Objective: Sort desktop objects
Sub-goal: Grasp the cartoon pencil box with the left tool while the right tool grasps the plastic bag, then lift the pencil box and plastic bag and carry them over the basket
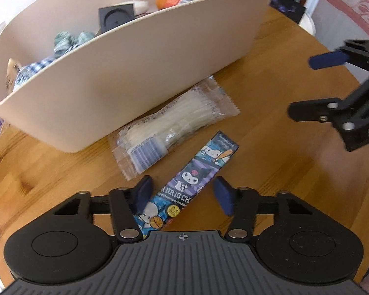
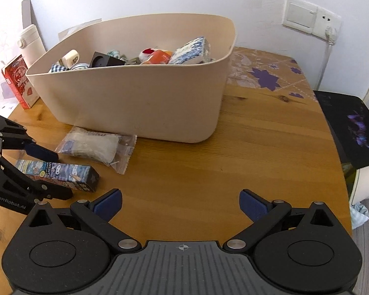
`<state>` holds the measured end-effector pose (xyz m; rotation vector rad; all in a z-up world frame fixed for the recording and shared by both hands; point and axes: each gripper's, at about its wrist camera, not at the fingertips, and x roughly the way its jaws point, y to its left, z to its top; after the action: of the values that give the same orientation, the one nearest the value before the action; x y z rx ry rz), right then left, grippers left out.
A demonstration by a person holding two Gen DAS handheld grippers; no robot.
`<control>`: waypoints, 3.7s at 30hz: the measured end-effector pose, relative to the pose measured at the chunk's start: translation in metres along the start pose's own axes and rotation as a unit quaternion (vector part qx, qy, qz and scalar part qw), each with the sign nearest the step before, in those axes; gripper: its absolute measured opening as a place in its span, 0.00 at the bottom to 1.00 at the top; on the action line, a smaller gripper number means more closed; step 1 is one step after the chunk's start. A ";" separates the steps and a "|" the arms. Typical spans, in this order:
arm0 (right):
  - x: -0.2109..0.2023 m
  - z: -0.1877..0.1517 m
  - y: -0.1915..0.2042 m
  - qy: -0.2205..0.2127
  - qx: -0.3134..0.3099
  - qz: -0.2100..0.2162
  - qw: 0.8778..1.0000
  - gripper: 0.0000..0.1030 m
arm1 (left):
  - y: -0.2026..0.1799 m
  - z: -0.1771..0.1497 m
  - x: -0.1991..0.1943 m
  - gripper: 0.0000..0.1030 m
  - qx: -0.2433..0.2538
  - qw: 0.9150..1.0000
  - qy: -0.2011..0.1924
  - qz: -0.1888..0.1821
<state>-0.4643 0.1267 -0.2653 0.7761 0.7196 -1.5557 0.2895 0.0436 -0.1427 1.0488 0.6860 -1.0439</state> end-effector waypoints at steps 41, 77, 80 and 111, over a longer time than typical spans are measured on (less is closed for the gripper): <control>0.059 0.040 0.104 0.044 -0.173 0.203 0.963 0.93 | 0.086 -0.079 -0.042 0.27 -0.230 0.965 -0.001 0.129; 0.047 0.018 0.153 -0.009 -0.235 0.126 0.964 0.24 | 0.071 -0.095 -0.048 0.22 -0.206 0.973 -0.020 0.105; 0.037 0.006 0.148 -0.006 -0.224 0.123 0.967 0.24 | 0.063 -0.099 -0.053 0.22 -0.197 0.975 -0.026 0.103; -0.120 0.000 0.071 -0.152 -0.119 0.009 0.981 0.23 | 0.014 -0.058 -0.155 0.22 -0.110 0.973 -0.185 0.088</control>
<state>-0.3835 0.1880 -0.1695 0.3562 0.6539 -1.4952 0.2451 0.1535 -0.0262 0.6832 0.3866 -0.9503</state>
